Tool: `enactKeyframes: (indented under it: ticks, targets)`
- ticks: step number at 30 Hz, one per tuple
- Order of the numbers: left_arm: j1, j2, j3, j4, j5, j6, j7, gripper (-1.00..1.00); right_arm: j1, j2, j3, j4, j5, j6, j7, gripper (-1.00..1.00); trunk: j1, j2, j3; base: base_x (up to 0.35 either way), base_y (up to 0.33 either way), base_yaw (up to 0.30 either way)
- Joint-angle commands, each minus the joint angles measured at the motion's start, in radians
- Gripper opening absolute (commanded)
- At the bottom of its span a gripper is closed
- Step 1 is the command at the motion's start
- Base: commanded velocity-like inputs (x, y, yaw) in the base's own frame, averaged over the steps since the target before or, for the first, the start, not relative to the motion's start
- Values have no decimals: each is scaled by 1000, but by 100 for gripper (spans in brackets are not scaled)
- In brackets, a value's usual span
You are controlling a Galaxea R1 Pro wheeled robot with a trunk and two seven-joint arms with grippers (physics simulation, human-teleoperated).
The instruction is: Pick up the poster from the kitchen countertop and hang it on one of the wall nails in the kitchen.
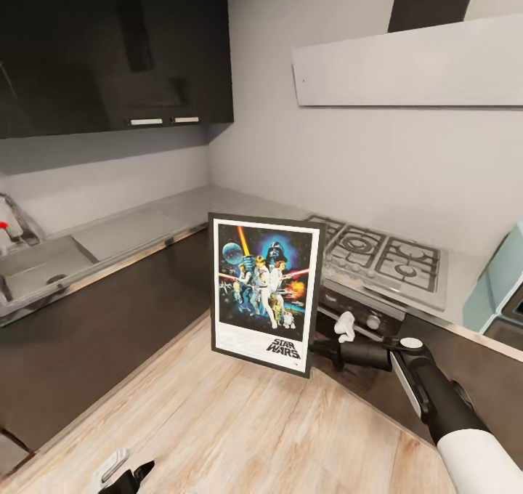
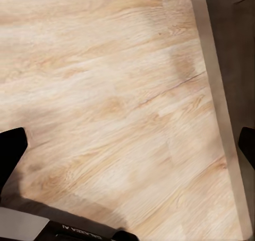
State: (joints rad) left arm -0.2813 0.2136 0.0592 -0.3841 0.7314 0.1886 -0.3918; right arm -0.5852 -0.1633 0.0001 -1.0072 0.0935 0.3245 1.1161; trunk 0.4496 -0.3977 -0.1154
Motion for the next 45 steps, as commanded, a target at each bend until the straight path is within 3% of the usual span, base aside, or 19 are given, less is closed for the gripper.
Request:
enactKeyframes:
  ticks: [1,15,45]
  targets:
    - [-1,0,5,1,8,10,-4,100,-1,0,0,-2,1,11,5,-100,0,-2,-2,-129,197,286]
    - [-1,0,6,2,8,8,-4,100,-1,1,0,-2,3,11,5,-100,0,-2,-2,-186,213,289]
    - [-1,0,10,5,11,11,-4,100,0,2,0,-2,6,10,4,-100,0,-2,-2,-46,131,291]
